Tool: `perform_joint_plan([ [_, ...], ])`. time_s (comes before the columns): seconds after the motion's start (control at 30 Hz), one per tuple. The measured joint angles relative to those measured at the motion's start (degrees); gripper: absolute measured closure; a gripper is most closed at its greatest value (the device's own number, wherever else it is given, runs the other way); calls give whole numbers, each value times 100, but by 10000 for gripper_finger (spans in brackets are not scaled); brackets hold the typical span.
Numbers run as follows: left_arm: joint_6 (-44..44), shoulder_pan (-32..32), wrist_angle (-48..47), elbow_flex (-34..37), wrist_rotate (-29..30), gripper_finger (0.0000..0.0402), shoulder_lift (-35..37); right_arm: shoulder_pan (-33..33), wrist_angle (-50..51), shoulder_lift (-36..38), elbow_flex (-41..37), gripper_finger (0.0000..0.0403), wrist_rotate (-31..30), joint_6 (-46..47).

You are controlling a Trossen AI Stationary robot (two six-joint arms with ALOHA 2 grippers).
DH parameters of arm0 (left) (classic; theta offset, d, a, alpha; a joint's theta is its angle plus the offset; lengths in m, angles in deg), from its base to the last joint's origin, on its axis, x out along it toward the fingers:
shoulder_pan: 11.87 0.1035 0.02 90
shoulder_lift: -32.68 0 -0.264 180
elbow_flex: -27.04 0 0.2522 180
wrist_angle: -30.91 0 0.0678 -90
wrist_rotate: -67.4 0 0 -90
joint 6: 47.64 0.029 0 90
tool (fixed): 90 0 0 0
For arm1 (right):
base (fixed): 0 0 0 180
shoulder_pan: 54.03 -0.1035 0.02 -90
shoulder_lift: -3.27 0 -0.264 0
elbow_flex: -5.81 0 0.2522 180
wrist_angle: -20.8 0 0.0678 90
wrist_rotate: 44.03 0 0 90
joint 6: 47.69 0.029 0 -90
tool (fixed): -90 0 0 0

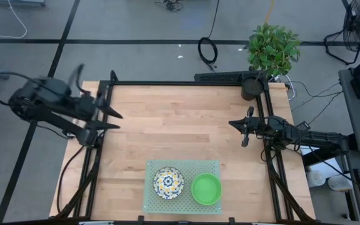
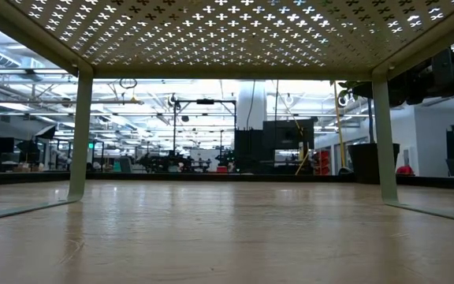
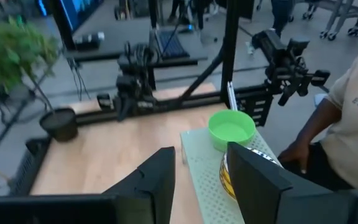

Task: Pick & Place Mini bowls
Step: Return to Home Position

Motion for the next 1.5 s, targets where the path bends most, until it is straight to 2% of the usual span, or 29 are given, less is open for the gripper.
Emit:
perform_joint_plan([
  [0.3,1122,0,-106,2,2,254,767,2,0,0,0,403,2,0],
  [0.4,1264,0,-543,2,4,254,1060,2,0,0,0,403,2,0],
  [0.53,1129,0,-1582,61,3,254,1392,0,0,0,1,403,0,0],
  [0.63,1023,0,-2034,382,23,254,1596,2,2,0,0,403,2,0],
  [0.9,1322,0,-1939,1733,436,254,2142,2,2,0,1,403,2,0],
  [1.07,1333,0,-1419,2737,453,254,2504,1,2,0,1,403,0,0],
  [1.23,1428,0,-243,3541,485,254,2821,1,2,0,1,403,0,0],
  [1.37,1561,0,1124,4054,491,254,2885,0,2,0,2,403,2,0],
  [1.5,2036,0,3083,4463,495,254,2762,0,2,0,2,403,0,0],
])
